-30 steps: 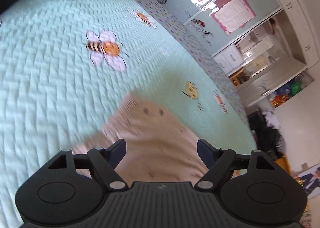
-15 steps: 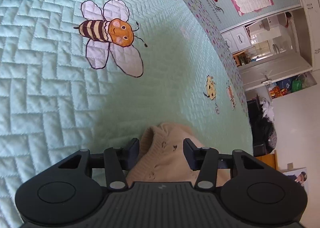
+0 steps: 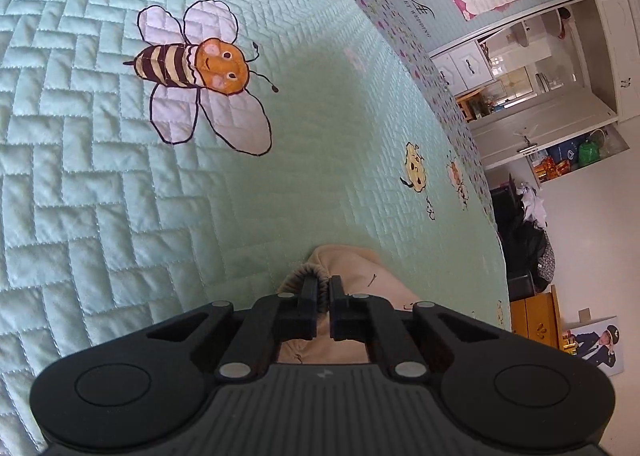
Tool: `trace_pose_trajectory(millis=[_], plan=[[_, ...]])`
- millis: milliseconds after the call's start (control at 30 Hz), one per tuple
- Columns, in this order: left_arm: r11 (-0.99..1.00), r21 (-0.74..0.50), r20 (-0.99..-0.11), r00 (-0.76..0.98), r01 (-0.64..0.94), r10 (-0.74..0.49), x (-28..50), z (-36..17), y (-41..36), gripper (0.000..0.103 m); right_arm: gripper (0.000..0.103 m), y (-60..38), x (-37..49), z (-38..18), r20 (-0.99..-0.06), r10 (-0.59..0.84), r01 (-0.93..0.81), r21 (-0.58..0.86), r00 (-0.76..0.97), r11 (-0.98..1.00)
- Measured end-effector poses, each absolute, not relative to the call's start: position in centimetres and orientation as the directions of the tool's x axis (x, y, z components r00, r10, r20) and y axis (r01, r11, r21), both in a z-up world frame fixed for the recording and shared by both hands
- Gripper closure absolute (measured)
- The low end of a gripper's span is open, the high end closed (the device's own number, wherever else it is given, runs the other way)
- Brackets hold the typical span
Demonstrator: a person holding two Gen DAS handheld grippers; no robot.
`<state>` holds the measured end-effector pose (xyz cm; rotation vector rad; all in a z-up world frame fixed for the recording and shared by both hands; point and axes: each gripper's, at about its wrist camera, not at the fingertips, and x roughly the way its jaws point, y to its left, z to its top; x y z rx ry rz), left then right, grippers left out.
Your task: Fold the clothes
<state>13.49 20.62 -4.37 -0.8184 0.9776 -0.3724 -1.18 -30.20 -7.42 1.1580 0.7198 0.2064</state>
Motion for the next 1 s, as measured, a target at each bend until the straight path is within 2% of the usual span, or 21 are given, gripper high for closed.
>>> trace_pose_trajectory(millis=[200, 333, 367, 533, 667, 800, 867, 900, 933, 1000], plan=[[0.627, -0.776, -0.546, 0.576, -0.073, -0.608, 13.6, -4.5, 21.1, 0.1, 0.041, -30.1, -1.0, -7.5, -0.4, 0.504, 0.207, 0.895, 0.765, 0.395], [0.627, -0.779, -0.429, 0.736, -0.008, -0.524, 12.8, -1.9, 23.1, 0.1, 0.041, -30.1, -1.0, -7.5, -0.399, 0.507, 0.209, 0.896, 0.764, 0.392], [0.634, -0.773, -0.422, 0.76, -0.017, -0.494, 12.6, -1.5, 23.6, 0.1, 0.041, -30.2, -1.0, -7.5, -0.397, 0.51, 0.207, 0.898, 0.763, 0.388], [0.674, -0.726, -0.556, 0.694, -0.139, -0.457, 12.6, -4.9, 25.0, 0.098, 0.041, -30.0, -1.0, -7.4, -0.393, 0.511, 0.197, 0.897, 0.765, 0.396], [0.632, -0.764, -0.533, 0.68, -0.13, -0.503, 11.8, -6.5, 26.1, 0.094, 0.04, -29.6, -1.0, -7.0, -0.401, 0.514, 0.175, 0.884, 0.758, 0.432], [0.668, -0.733, -0.562, 0.671, -0.131, -0.484, 11.1, -5.1, 26.4, 0.08, 0.037, -29.5, -0.7, -6.7, -0.404, 0.513, 0.17, 0.88, 0.757, 0.443], [0.689, -0.716, -0.562, 0.68, -0.114, -0.471, 9.9, -4.2, 26.7, 0.07, 0.036, -29.3, -0.6, -6.5, -0.407, 0.511, 0.165, 0.876, 0.757, 0.454], [0.686, -0.72, -0.558, 0.679, -0.108, -0.478, 8.9, -4.0, 26.8, 0.059, 0.036, -29.3, -0.6, -6.5, -0.408, 0.51, 0.163, 0.874, 0.757, 0.457], [0.68, -0.726, -0.557, 0.669, -0.103, -0.493, 7.9, -4.0, 26.7, 0.054, 0.035, -29.2, -0.6, -6.5, -0.409, 0.509, 0.162, 0.873, 0.757, 0.46], [0.677, -0.731, -0.563, 0.639, -0.087, -0.525, 5.9, -4.2, 26.4, 0.054, 0.035, -29.1, -0.6, -6.5, -0.41, 0.508, 0.159, 0.871, 0.758, 0.466]])
